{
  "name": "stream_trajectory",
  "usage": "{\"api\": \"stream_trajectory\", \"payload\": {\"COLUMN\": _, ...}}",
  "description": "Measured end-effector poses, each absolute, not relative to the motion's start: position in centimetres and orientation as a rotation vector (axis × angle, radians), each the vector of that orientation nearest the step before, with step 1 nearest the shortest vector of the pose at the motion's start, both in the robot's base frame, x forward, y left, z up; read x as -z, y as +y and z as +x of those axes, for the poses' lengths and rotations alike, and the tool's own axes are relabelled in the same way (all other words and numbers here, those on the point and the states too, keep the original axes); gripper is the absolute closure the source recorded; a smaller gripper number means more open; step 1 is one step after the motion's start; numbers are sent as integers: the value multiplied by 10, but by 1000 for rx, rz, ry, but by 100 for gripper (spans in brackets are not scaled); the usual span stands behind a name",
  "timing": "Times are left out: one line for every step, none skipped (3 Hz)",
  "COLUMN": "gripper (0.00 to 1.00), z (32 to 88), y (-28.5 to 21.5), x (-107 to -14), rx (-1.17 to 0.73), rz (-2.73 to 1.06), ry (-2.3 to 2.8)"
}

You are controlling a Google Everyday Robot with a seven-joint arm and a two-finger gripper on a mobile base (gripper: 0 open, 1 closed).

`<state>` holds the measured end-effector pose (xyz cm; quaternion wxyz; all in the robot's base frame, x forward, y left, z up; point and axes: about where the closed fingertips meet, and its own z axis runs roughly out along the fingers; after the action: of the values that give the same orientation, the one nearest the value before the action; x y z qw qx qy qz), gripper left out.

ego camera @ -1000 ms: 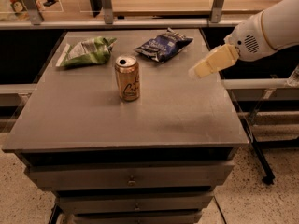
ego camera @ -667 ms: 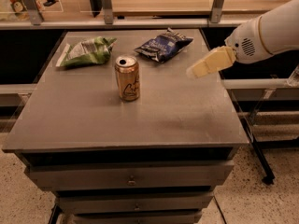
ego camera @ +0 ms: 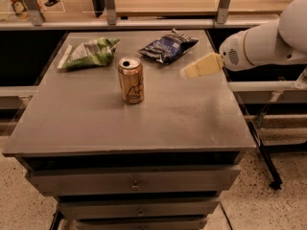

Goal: Pick blue chip bag

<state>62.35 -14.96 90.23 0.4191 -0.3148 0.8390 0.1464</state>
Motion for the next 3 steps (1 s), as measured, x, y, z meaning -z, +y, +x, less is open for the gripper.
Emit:
{"api": "stream_trajectory", "payload": {"gripper": 0, "z": 654, "y": -150, "x": -876, "rx": -398, "rz": -806, "ry": 2093}}
{"api": "stream_trajectory", "payload": {"gripper": 0, "z": 681, "y": -143, "x": -859, "rx": -427, "rz": -847, "ry": 2063}}
{"api": "stream_trajectory", "payload": {"gripper": 0, "z": 705, "y": -132, "x": -853, "rx": -449, "rz": -885, "ry": 2030}}
